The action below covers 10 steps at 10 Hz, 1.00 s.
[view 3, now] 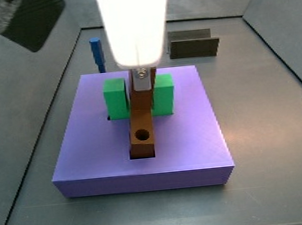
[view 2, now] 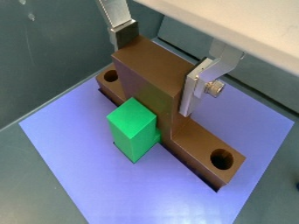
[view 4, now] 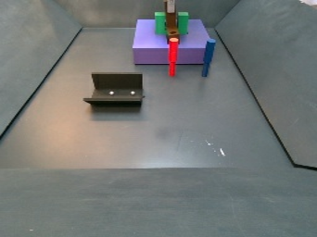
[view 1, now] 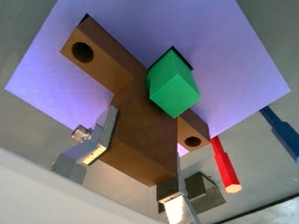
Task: Pick up the brown object. Move up. Move to above the board. Insert the brown object.
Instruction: Insert the brown object.
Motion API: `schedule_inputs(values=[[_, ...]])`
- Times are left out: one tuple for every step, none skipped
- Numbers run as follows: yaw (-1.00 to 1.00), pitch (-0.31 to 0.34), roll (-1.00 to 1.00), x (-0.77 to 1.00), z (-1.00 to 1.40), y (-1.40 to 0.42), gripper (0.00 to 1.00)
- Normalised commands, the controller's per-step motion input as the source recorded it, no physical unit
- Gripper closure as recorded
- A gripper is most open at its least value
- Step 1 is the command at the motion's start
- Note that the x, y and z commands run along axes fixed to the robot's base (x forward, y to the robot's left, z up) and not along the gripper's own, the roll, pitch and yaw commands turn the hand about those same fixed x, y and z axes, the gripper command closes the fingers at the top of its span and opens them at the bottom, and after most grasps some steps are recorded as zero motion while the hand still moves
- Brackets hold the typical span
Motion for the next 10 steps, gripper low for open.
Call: schedule_inputs(values=[[0.03,-0.500,-0.23,-0.33,0.00,-0.07,1.00],[0.01,-0.500,-0.22,-0.29,0.00,-0.09,1.00],[0.00,-0.399,-0.11,-0.04,-0.01,-0.10,1.00],[-0.04,-0.089,0.00,0.12,-0.10,-0.04,1.00],[-0.10,-0.006,0.08,0.16,-0.17,0.00,1.00],[-0.09,0.000,0.12,0.21,-0.17,0.00,1.00],[-0.06,0.000,0.13,0.23,-0.18,0.00,1.00],[0.00,0.000,0.13,0.15,-0.12,0.00,1.00],[0.00,0.000,0.20,0.04,-0.14,0.00,1.00],[0.00,0.000,0.26,0.00,-0.14,0.02,1.00]])
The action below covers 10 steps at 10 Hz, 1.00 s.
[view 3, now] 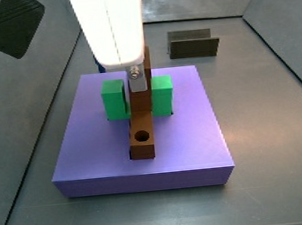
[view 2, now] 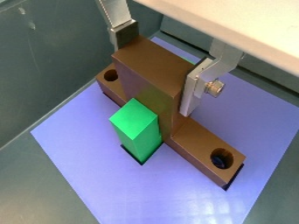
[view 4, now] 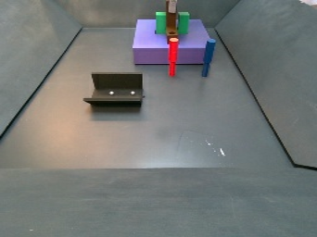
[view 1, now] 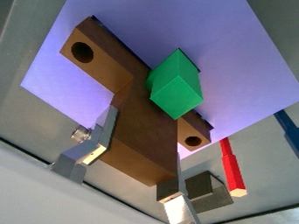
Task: Pick up the brown object. Move up. Move to above the board. Insert the brown object.
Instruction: Insert the brown object.
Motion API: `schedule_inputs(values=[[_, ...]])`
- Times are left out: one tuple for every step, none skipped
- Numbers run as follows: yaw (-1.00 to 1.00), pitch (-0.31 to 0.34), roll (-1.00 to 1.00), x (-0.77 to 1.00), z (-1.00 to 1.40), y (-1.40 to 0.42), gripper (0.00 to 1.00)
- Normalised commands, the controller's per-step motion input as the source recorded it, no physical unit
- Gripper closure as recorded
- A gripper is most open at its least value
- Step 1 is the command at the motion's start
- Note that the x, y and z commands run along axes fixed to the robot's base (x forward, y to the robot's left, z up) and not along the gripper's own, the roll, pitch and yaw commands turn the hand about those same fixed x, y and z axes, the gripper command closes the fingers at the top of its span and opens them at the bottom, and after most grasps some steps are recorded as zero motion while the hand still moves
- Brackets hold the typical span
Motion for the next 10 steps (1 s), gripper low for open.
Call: schedule_inputs(values=[[0.00,0.000,0.26,0.00,-0.11,0.06,1.00],[0.00,0.000,0.26,0.00,-0.09,0.11,1.00],[0.00,0.000,0.23,0.00,-0.02,0.23,1.00],[0.00,0.000,0.25,0.00,-0.06,0.13,1.00],[0.00,0.000,0.28,0.00,-0.16,0.00,1.00],[0.00,-0.033,0.30,0.00,-0.43,-0.08,1.00],[0.00,-0.100,0.21,0.00,-0.77,-0.04,1.00],[0.01,-0.131,0.19,0.00,-0.81,-0.06,1.00],[0.00,-0.076,0.15,0.00,-0.79,-0.03,1.00],[0.00,0.000,0.00,0.00,0.00,0.00,1.00]])
